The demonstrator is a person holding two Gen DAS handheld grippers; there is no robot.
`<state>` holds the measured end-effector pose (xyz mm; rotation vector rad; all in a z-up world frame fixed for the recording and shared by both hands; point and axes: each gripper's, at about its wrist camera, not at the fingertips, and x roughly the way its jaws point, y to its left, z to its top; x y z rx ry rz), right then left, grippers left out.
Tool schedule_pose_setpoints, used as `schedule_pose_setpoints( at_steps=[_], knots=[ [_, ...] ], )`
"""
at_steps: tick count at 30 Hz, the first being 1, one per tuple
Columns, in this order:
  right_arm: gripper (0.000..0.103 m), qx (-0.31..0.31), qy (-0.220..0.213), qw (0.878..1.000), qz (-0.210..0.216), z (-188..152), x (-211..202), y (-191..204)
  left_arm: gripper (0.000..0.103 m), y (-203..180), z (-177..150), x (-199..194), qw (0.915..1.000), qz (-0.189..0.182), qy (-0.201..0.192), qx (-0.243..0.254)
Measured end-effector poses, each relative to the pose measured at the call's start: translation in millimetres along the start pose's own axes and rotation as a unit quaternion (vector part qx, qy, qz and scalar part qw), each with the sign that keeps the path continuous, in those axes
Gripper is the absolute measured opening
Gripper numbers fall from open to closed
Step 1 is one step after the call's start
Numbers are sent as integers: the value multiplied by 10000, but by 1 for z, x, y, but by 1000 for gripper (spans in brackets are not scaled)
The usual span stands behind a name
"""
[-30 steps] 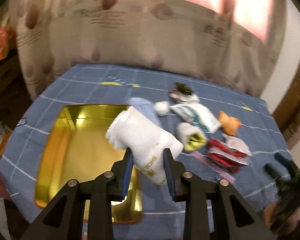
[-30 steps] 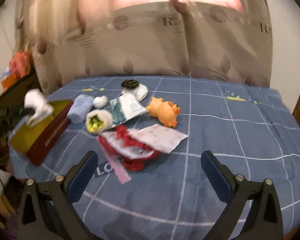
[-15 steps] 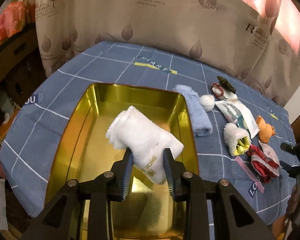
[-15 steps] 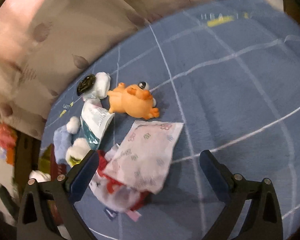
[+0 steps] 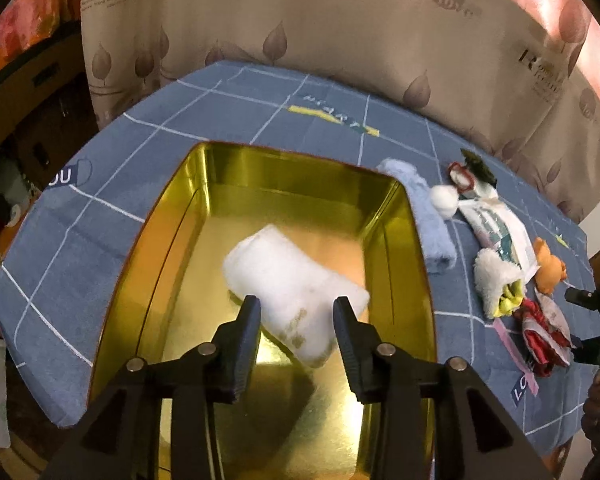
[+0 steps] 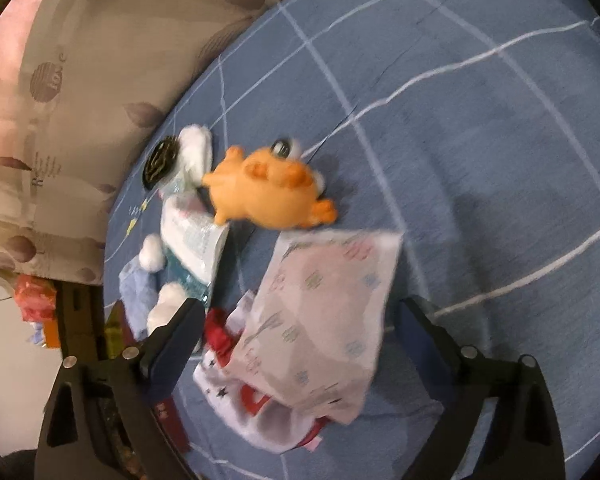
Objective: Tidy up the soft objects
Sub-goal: 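Grasp the flower-print white pad with the right tool and lift it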
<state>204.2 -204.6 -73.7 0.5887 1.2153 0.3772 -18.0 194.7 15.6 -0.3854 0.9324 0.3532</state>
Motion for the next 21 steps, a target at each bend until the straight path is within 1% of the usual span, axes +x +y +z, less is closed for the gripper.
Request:
schedule_pose_setpoints(
  at_steps=[1, 2, 3, 4, 6, 7, 9, 13, 16, 18, 21],
  knots=[
    [75, -65, 8, 10000, -65, 0, 2, 3, 40, 1, 0, 2, 10000, 5, 61, -1],
    [66, -162, 15, 9997, -157, 0, 4, 6, 40, 1, 1, 4, 9999, 42, 114, 11],
    [47, -244, 62, 9994, -223, 1, 7, 8, 40, 1, 1, 4, 9999, 86, 147, 24],
    [32, -220, 163, 9995, -183, 2, 11, 7, 40, 0, 1, 4, 9997, 128, 181, 59],
    [20, -155, 249, 9995, -118, 2, 17, 5, 40, -2, 0, 2, 9997, 105, 167, 134],
    [16, -254, 179, 9994, -174, 1, 15, 7, 40, -4, -1, -1, 9997, 94, 129, 167],
    [12, -464, 8, 9989, -119, -1, 9, 13, 40, -6, -2, -4, 9996, 102, 76, 240],
    [12, -919, -336, 9952, -77, -5, -11, 31, 42, -11, -3, -9, 9991, 204, -7, 379],
    [12, -1181, -471, 9919, 74, -10, -26, 48, 42, -15, -4, -12, 9988, 129, -30, 462],
    [12, -1345, -572, 9891, 174, -15, -37, 60, 42, -15, -3, -22, 9986, 132, -233, 456],
    [12, -1476, -615, 9864, 393, -22, -47, 77, 42, -9, 1, -44, 9975, -145, -603, 343]
  ],
)
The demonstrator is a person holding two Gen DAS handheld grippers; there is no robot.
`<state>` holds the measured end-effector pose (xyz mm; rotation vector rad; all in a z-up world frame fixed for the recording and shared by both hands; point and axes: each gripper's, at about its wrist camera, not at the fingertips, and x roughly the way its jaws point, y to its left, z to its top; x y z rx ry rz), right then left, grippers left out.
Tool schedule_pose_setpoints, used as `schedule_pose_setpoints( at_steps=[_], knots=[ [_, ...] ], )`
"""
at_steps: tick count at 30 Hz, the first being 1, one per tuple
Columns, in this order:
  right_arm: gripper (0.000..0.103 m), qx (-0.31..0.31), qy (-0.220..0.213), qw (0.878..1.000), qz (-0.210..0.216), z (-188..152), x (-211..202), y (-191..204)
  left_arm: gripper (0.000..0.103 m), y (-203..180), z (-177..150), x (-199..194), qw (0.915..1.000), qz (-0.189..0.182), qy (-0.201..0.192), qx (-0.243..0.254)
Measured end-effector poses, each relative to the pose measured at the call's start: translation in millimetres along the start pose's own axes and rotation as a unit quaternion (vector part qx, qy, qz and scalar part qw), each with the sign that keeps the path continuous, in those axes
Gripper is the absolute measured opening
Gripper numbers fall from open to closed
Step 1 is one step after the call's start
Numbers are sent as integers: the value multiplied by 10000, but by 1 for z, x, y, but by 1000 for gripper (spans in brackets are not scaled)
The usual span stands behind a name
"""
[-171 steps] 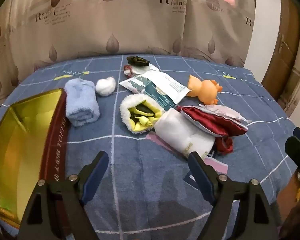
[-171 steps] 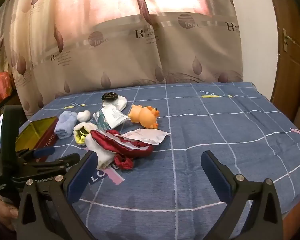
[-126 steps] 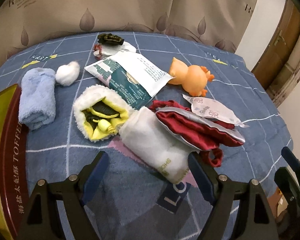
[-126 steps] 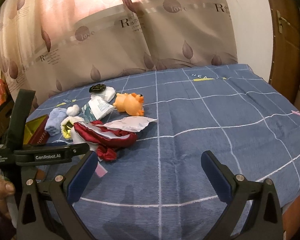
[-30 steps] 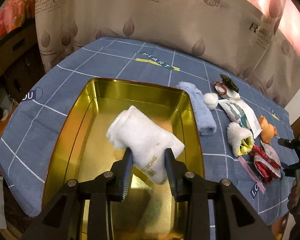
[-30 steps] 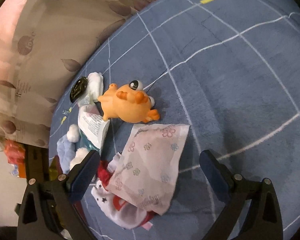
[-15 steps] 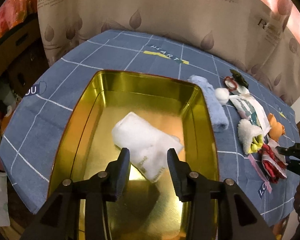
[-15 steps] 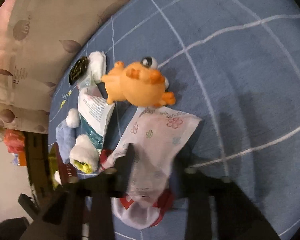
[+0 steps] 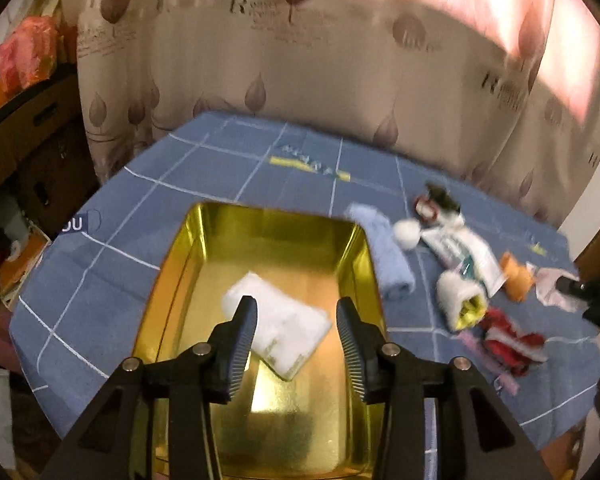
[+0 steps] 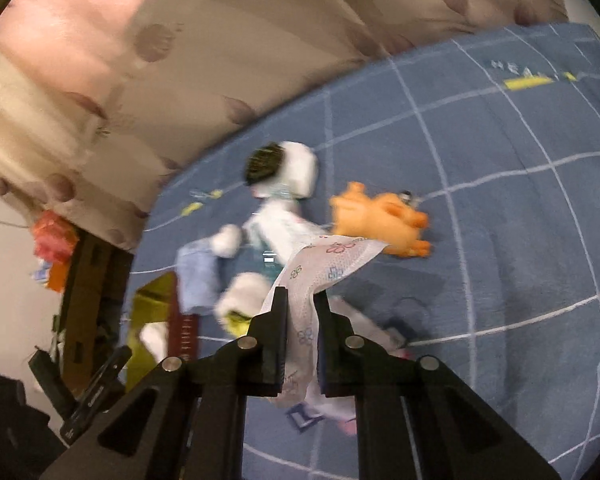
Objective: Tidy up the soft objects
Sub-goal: 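Grasp the flower-print white pad with the right tool and lift it, then lower the pad into the gold tray and open the right tool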
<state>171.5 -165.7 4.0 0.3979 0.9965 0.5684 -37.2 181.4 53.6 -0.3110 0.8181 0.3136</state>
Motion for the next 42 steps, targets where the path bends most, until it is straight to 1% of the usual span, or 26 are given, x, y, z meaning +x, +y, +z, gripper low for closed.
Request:
schedule_pose_setpoints(
  at_steps=[2, 5, 7, 10, 13, 15, 18, 20, 22, 25, 28, 31, 34, 39, 41, 42],
  knots=[
    [12, -73, 21, 9997, 218, -2, -4, 15, 42, 4, 4, -9, 9999, -64, -107, -94],
    [12, -269, 89, 9984, 498, -6, -2, 44, 42, 11, 6, -17, 9997, 89, -66, -208],
    [12, -426, 206, 9961, 744, -7, 4, 71, 42, 15, 4, -23, 9991, 319, 1, -274],
    [12, -768, 389, 9920, 922, -10, 20, 112, 43, 22, -8, -37, 9973, 664, -27, -323],
    [12, -1144, 687, 9854, 1054, -18, 52, 160, 47, 30, -26, -52, 9950, 928, -89, -364],
    [12, -1303, 858, 9817, 1088, -25, 75, 184, 47, 36, -34, -58, 9944, 958, -140, -431],
    [12, -1374, 1102, 9777, 1140, -33, 112, 210, 47, 46, -33, -64, 9925, 1003, -320, -622],
    [12, -1369, 1289, 9753, 1159, -35, 140, 227, 47, 51, -32, -68, 9904, 1117, -477, -668],
    [12, -1328, 1504, 9730, 1139, -39, 170, 241, 47, 56, -33, -69, 9885, 1216, -555, -708],
    [12, -1277, 1721, 9713, 1032, -49, 204, 255, 47, 61, -35, -67, 9861, 1318, -660, -766],
    [12, -1216, 1862, 9702, 957, -57, 225, 259, 47, 66, -35, -64, 9855, 1347, -633, -817],
    [12, -1283, 1913, 9705, 715, -63, 242, 261, 47, 68, -34, -62, 9846, 1426, -649, -771],
    [12, -1333, 1913, 9708, 558, -64, 250, 260, 47, 70, -34, -59, 9857, 1354, -602, -803],
    [15, -1564, 1850, 9695, 383, -70, 256, 266, 47, 71, -34, -56, 9861, 1352, -519, -821],
    [21, -1674, 1839, 9681, 302, -70, 254, 269, 47, 73, -34, -55, 9858, 1370, -502, -832],
    [33, -1719, 1809, 9680, 252, -70, 253, 271, 47, 74, -34, -54, 9857, 1370, -495, -843]
  ],
)
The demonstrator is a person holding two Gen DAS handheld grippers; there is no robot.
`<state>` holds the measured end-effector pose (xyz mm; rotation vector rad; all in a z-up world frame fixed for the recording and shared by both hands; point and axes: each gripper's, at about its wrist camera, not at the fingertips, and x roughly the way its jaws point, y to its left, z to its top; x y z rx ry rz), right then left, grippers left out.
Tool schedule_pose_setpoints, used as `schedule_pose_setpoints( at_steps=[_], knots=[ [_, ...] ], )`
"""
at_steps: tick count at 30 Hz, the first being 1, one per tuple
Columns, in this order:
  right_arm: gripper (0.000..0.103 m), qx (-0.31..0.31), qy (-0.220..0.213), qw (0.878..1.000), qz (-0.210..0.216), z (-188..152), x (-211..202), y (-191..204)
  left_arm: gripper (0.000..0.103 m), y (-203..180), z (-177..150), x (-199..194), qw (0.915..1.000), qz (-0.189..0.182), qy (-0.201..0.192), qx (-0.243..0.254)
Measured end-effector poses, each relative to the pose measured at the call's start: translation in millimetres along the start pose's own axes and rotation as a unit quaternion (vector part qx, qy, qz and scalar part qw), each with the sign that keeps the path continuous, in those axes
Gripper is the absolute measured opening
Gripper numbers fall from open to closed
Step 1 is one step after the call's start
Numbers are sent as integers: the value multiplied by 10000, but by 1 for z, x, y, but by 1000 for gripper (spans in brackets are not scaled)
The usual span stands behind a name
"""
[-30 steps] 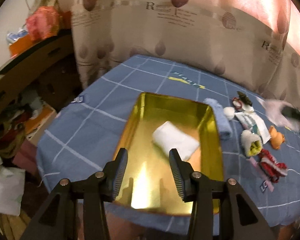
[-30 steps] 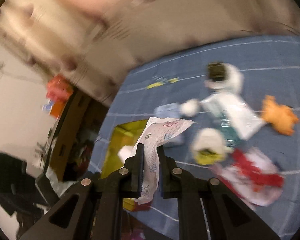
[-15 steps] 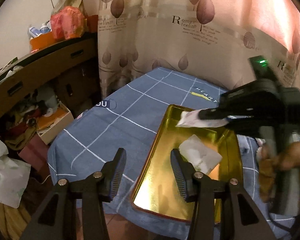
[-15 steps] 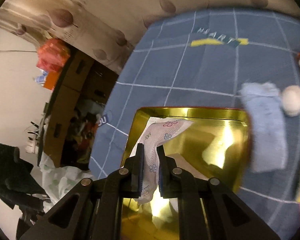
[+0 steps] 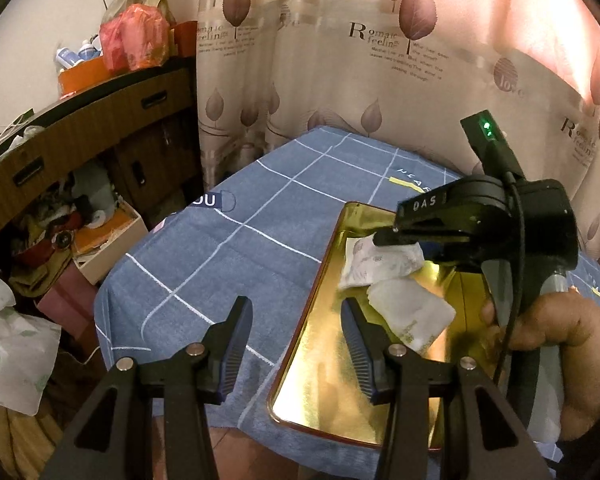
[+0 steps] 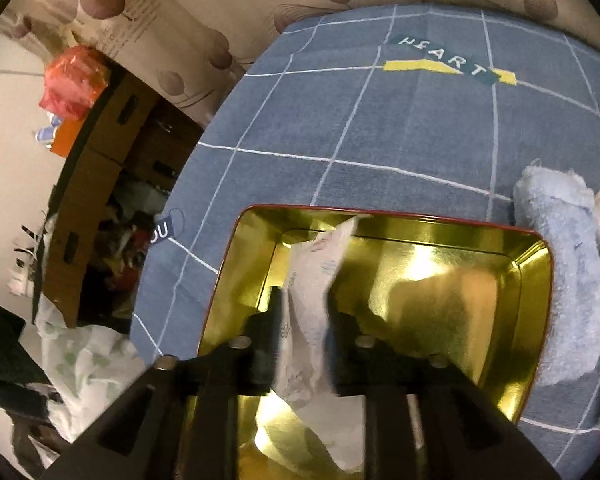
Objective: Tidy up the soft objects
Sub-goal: 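Lower the pad into the gold tray and open the right tool, then reach the left tool to the white fluffy slipper and grasp it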
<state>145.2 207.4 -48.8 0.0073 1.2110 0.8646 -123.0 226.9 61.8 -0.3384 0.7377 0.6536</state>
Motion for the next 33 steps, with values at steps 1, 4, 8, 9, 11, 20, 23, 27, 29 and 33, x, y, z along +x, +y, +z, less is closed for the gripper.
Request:
schedule_pose_setpoints(
  at_steps=[1, 4, 8, 9, 11, 20, 23, 27, 29, 33],
  knots=[
    [49, -69, -71, 9999, -125, -1, -5, 2, 47, 0, 0, 0, 10000, -7, 1, -9],
    [58, -412, -445, 9975, -370, -7, -29, 7, 51, -1, 0, -1, 10000, 72, -23, 11],
    [66, -380, -1023, 9940, -32, -25, -79, -10, 53, -1, -1, -1, 10000, 30, -17, -6],
    [73, -340, -1237, 9917, 5, -35, -97, -22, 54, -2, -1, -1, 10000, 11, -10, 9],
    [78, -276, -1635, 9860, -179, -57, -129, -46, 54, -5, -3, -3, 10000, 3, -26, 69],
    [80, 328, -2220, 9256, -3047, -177, -244, -226, 54, -47, -13, -21, 9948, -369, -169, 934],
    [80, 535, -2013, 9024, -3773, -201, -258, -285, 58, -64, -13, -33, 9892, -1078, 79, 986],
    [80, 725, -1770, 8903, -4132, -214, -257, -338, 60, -102, -13, -34, 9709, -2075, 767, 918],
    [80, 853, -1880, 8954, -3945, -219, -258, -349, 60, -129, -12, -28, 9653, -2155, 1053, 1035],
    [84, 881, -1896, 9019, -3779, -217, -262, -351, 60, -188, -7, -13, 9554, -2207, 1316, 1455]
  ],
)
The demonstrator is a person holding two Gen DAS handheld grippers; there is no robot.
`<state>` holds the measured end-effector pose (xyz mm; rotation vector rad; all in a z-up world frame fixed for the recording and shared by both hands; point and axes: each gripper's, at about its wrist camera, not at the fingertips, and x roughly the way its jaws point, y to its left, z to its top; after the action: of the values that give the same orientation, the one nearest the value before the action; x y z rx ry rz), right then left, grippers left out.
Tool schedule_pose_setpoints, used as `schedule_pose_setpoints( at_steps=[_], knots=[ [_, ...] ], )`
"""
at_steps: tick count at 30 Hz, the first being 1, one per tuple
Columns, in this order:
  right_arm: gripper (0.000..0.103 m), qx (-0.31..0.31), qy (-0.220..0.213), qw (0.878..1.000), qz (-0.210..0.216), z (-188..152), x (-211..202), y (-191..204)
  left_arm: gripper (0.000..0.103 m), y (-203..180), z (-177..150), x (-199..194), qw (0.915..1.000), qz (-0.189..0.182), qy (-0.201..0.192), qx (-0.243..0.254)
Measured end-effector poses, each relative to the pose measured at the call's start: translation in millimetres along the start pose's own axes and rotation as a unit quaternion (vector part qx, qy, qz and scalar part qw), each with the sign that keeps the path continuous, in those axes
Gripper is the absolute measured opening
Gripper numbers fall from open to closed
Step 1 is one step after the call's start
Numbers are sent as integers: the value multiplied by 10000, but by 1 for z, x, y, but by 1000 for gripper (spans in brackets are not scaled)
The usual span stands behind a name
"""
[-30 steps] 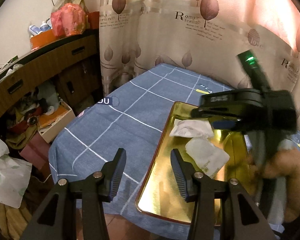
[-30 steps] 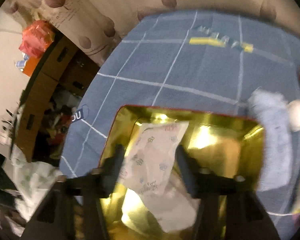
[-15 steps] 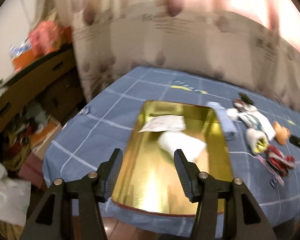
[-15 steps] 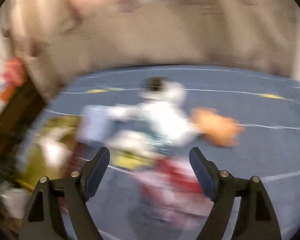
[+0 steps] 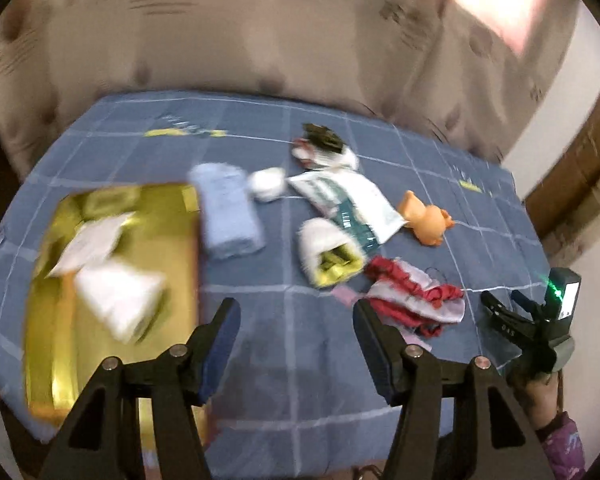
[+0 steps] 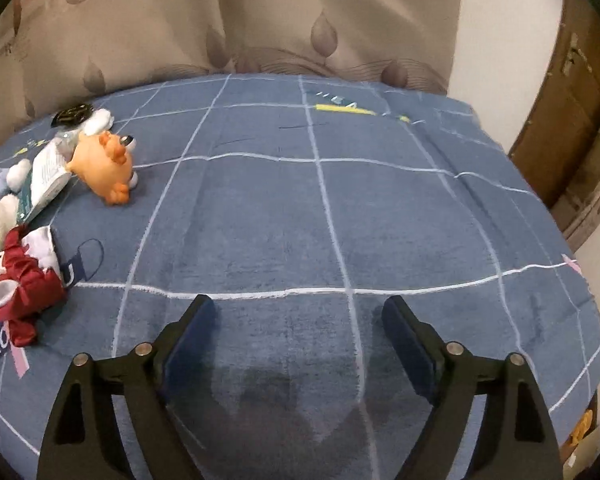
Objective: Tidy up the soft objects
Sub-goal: 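Reach the left tool to the white fluffy slipper and grasp it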
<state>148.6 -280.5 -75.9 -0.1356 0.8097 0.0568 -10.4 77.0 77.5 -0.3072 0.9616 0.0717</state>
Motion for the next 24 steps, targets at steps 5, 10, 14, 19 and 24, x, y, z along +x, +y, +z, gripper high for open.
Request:
schedule_pose_setpoints(
  at_steps=[5, 10, 14, 19, 24],
  knots=[
    [85, 199, 53, 9990, 407, -1, 1, -5, 60, -39, 37, 55, 9978, 61, 350, 552],
    [88, 77, 36, 9983, 570, -2, 2, -1, 60, -42, 61, 103, 9955, -353, 812, 326],
    [88, 10, 22, 9980, 634, -2, 3, 0, 60, -41, 70, 133, 9931, -287, 1130, 159],
    [89, 79, 12, 9973, 732, -4, 2, -2, 57, -35, 68, 155, 9905, -286, 1342, 66],
    [90, 119, 9, 9970, 766, -4, 2, -3, 31, -24, 56, 159, 9921, -352, 1180, -249]
  ],
)
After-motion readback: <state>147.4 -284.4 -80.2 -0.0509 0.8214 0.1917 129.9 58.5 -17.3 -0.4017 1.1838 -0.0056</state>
